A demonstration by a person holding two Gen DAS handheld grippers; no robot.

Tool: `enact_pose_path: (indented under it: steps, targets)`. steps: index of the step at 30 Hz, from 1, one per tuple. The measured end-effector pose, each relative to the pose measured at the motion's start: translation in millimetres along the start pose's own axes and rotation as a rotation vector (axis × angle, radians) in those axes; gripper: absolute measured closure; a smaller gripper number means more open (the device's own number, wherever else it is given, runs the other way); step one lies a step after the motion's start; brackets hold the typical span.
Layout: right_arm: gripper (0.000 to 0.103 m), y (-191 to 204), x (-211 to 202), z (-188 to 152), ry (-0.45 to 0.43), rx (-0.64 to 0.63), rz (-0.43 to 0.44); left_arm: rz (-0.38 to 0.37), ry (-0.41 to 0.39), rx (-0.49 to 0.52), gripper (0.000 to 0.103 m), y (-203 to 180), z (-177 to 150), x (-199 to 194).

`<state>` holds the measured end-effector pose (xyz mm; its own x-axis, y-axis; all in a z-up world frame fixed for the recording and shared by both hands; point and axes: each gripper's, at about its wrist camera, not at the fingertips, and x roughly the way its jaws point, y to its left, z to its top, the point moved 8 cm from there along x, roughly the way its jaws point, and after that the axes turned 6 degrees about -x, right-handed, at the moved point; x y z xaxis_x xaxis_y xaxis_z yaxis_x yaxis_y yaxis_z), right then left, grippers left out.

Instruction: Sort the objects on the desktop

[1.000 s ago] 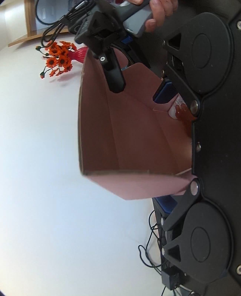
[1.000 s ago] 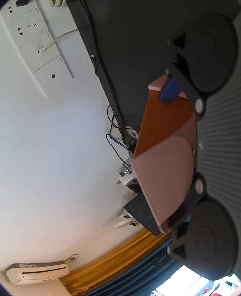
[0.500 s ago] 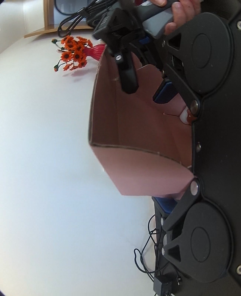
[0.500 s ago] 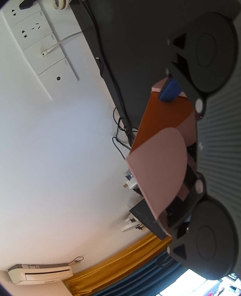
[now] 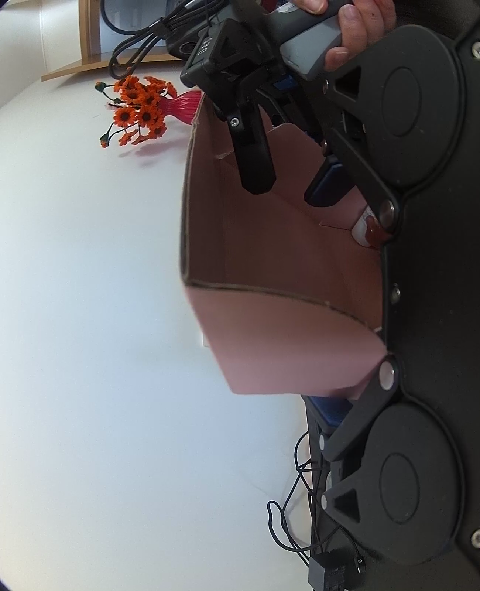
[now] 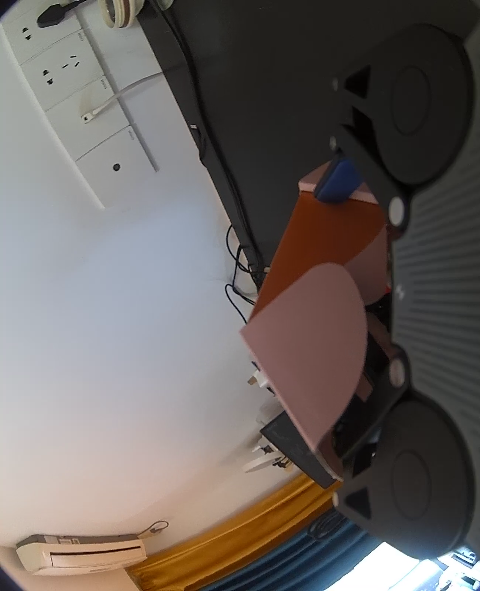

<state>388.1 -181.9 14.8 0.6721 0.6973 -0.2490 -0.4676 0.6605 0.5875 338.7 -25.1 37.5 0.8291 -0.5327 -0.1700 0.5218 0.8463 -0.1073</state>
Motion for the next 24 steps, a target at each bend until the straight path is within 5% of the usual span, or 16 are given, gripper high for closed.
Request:
enact_pose_path:
  steps: [12, 18, 24]
  targets:
    - [0.001, -2.1, -4.4, 0.2, 0.019, 0.056, 0.047, -0.132, 0.052, -0.024, 0.000, 1.4, 8.0, -24.0]
    - [0.001, -0.9, -4.3, -0.1, 0.028, 0.075, 0.063, -0.132, 0.091, 0.060, 0.000, -4.6, 4.6, -28.6]
    - [0.001, 6.4, -0.3, -2.7, 0.039, -0.002, 0.035, -0.133, 0.096, 0.036, 0.000, -3.6, -2.2, -20.8]
